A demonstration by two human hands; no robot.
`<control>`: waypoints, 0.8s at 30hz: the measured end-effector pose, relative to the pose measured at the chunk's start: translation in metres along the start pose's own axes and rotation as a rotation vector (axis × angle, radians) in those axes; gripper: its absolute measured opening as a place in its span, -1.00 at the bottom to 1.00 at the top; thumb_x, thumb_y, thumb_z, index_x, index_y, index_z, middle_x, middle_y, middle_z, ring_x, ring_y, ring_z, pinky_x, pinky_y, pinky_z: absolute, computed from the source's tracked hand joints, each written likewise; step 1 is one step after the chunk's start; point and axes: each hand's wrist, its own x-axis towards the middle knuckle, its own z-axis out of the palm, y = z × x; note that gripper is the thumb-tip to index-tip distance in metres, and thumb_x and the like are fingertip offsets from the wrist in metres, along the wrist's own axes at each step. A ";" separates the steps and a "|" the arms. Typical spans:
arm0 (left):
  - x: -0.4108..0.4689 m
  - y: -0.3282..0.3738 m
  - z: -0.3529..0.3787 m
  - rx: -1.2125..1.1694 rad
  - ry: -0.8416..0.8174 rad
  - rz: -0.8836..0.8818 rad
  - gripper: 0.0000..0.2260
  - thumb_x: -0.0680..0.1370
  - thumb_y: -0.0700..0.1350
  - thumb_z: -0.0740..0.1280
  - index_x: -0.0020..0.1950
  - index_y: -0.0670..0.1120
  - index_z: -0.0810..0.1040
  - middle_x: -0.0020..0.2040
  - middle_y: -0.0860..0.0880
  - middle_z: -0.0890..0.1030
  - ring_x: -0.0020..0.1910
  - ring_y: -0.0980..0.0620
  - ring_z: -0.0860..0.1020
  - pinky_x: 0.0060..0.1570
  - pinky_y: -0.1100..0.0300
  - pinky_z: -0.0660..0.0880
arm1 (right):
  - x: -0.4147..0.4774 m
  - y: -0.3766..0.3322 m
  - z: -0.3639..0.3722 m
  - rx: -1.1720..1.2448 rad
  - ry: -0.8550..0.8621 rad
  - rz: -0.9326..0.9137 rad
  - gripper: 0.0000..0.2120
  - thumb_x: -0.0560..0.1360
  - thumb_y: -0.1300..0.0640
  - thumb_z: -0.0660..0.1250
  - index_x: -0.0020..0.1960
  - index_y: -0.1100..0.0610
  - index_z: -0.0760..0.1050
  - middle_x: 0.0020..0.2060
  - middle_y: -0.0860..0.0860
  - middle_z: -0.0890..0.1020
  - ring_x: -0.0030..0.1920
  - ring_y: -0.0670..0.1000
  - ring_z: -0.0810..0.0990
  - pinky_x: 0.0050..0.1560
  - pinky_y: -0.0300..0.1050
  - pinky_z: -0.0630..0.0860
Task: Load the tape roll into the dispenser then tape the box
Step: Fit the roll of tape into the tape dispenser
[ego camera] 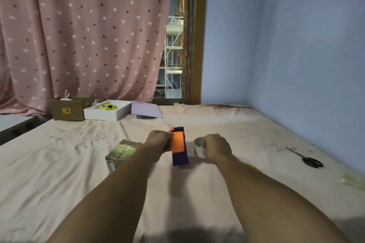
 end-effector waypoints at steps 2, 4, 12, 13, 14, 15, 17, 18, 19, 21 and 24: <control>0.002 -0.002 0.002 0.002 -0.007 0.001 -0.82 0.64 -0.16 0.29 -0.11 -0.24 0.50 -0.26 -0.15 0.46 -0.33 -0.07 0.45 -0.34 0.10 0.50 | -0.003 0.004 0.012 -0.052 -0.025 -0.009 -0.73 0.51 0.22 0.32 0.19 0.17 0.61 0.12 0.17 0.63 0.13 0.22 0.62 0.05 -0.04 0.54; 0.005 -0.004 0.003 -0.003 -0.005 -0.001 -0.81 0.64 -0.17 0.29 -0.12 -0.24 0.50 -0.28 -0.15 0.46 -0.34 -0.07 0.44 -0.34 0.09 0.49 | -0.005 0.008 0.023 -0.080 -0.051 -0.009 -0.74 0.52 0.22 0.31 0.19 0.20 0.59 0.13 0.18 0.63 0.14 0.22 0.62 0.03 -0.06 0.52; 0.015 -0.014 0.004 -0.018 -0.012 -0.013 -0.82 0.63 -0.20 0.30 -0.14 -0.25 0.49 -0.30 -0.15 0.45 -0.35 -0.08 0.43 -0.33 0.07 0.49 | 0.001 0.017 0.031 0.019 -0.142 0.000 -0.67 0.44 0.21 0.34 0.19 0.15 0.62 0.11 0.17 0.63 0.11 0.23 0.62 0.01 -0.07 0.54; 0.015 -0.015 0.004 -0.016 -0.011 -0.014 -0.81 0.63 -0.20 0.30 -0.15 -0.25 0.49 -0.30 -0.15 0.45 -0.36 -0.08 0.43 -0.33 0.07 0.49 | 0.002 0.018 0.028 0.054 -0.171 -0.008 -0.65 0.41 0.19 0.35 0.19 0.12 0.62 0.10 0.15 0.64 0.09 0.22 0.62 -0.01 -0.08 0.54; 0.015 -0.017 0.004 -0.015 -0.010 -0.015 -0.81 0.63 -0.20 0.30 -0.16 -0.25 0.48 -0.31 -0.15 0.45 -0.36 -0.08 0.43 -0.33 0.07 0.49 | 0.003 0.021 0.026 0.086 -0.191 -0.024 -0.64 0.39 0.15 0.36 0.18 0.10 0.63 0.10 0.14 0.65 0.07 0.20 0.62 -0.02 -0.08 0.55; 0.015 -0.019 0.004 -0.015 -0.013 -0.016 -0.80 0.63 -0.20 0.30 -0.17 -0.25 0.48 -0.32 -0.15 0.45 -0.37 -0.08 0.42 -0.33 0.07 0.49 | 0.004 0.024 0.021 0.112 -0.195 -0.039 -0.65 0.38 0.11 0.38 0.16 0.08 0.62 0.09 0.12 0.66 0.07 0.18 0.62 -0.01 -0.08 0.55; 0.016 -0.024 0.005 -0.013 -0.023 -0.021 -0.79 0.63 -0.20 0.29 -0.19 -0.24 0.48 -0.33 -0.14 0.44 -0.38 -0.08 0.42 -0.34 0.06 0.49 | 0.006 0.033 0.009 0.139 -0.170 -0.047 -0.73 0.41 0.00 0.40 0.08 0.04 0.60 0.08 0.09 0.65 0.07 0.15 0.60 -0.01 -0.06 0.53; 0.017 -0.027 0.005 -0.015 -0.025 -0.028 -0.79 0.63 -0.21 0.30 -0.19 -0.24 0.48 -0.33 -0.14 0.44 -0.39 -0.08 0.42 -0.35 0.06 0.48 | 0.007 0.041 0.002 0.140 -0.151 -0.042 -0.75 0.41 -0.06 0.40 0.02 0.04 0.57 0.06 0.08 0.65 0.06 0.14 0.59 -0.02 -0.04 0.53; 0.018 -0.030 0.004 -0.022 -0.024 -0.036 -0.79 0.62 -0.22 0.30 -0.19 -0.24 0.49 -0.33 -0.15 0.44 -0.39 -0.09 0.42 -0.36 0.07 0.47 | 0.007 0.048 -0.005 0.125 -0.141 -0.029 -0.71 0.41 -0.14 0.40 -0.02 0.05 0.54 0.04 0.08 0.64 0.04 0.14 0.58 -0.04 -0.02 0.53; 0.018 -0.034 0.005 -0.032 -0.020 -0.049 -0.80 0.62 -0.23 0.31 -0.20 -0.24 0.49 -0.33 -0.15 0.44 -0.39 -0.09 0.42 -0.38 0.08 0.46 | 0.007 0.063 -0.019 0.066 -0.184 0.024 -0.55 0.36 -0.30 0.39 -0.10 0.08 0.49 -0.02 0.10 0.63 -0.02 0.15 0.58 -0.12 -0.03 0.50; 0.017 -0.036 0.008 -0.033 -0.021 -0.056 -0.81 0.62 -0.22 0.31 -0.18 -0.24 0.49 -0.31 -0.15 0.45 -0.38 -0.09 0.42 -0.41 0.09 0.45 | 0.005 0.070 -0.041 0.014 -0.492 0.179 -0.42 0.27 -0.39 0.46 -0.23 0.15 0.51 -0.23 0.09 0.64 -0.23 0.12 0.60 -0.17 -0.09 0.50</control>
